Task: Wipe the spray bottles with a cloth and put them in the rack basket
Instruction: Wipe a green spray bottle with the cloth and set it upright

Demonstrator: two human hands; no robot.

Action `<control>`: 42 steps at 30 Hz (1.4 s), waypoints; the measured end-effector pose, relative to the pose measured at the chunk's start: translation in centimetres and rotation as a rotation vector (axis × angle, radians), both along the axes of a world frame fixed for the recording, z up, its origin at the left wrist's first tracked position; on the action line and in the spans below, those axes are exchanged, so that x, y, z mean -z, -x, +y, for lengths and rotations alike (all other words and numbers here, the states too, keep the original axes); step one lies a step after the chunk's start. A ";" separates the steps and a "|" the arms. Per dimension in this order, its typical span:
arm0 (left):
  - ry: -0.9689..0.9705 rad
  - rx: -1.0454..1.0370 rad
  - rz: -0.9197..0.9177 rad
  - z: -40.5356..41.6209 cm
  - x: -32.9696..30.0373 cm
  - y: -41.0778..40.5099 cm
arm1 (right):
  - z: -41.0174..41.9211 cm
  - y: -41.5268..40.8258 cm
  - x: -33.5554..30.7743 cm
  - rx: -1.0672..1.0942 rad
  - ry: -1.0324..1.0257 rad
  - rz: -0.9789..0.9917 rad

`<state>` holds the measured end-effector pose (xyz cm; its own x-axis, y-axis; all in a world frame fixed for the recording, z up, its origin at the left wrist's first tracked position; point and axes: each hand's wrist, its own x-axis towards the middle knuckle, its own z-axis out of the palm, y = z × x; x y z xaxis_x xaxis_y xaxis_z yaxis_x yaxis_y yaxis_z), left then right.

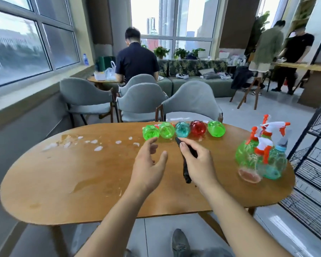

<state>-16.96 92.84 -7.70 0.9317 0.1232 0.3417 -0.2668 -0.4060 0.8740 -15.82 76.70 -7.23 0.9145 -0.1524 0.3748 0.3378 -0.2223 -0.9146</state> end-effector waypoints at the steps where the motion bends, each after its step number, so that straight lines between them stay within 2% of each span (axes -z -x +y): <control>1: -0.004 -0.007 0.009 0.5 0.4 -1.4 | 0.6 -1.2 0.3 -0.014 0.004 0.012; 9: -0.189 -0.057 0.083 3.6 4.4 -14.7 | 2.7 -11.8 3.8 -0.004 -0.017 0.092; 16: -0.314 -0.093 0.206 2.9 7.7 -24.8 | 1.9 -16.8 8.0 0.017 -0.100 0.156; 21: -0.310 -0.163 0.200 2.1 8.6 -27.7 | 1.5 -18.3 9.8 0.025 -0.134 0.157; 26: -0.224 -0.180 0.160 3.0 7.8 -26.5 | 1.2 -17.7 9.1 -0.021 -0.151 0.197; 29: -0.073 -0.202 0.161 4.1 6.9 -24.1 | 1.6 -16.7 8.2 -0.041 -0.232 0.246; 34: 0.345 -0.247 0.128 5.4 4.7 -18.4 | 2.1 -13.1 5.4 -0.101 -0.300 0.286; 39: 0.736 -0.193 0.104 5.6 3.0 -12.2 | 3.3 -9.1 3.8 -0.092 -0.330 0.286; 42: 1.023 -0.072 0.105 5.2 1.9 -8.5 | 4.4 -6.6 3.5 -0.038 -0.283 0.251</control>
<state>-8.42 98.02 -9.61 0.9297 0.3660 -0.0407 -0.1738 0.5334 0.8278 -9.26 81.08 -10.70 0.9796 -0.1816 0.0863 0.0986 0.0598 -0.9933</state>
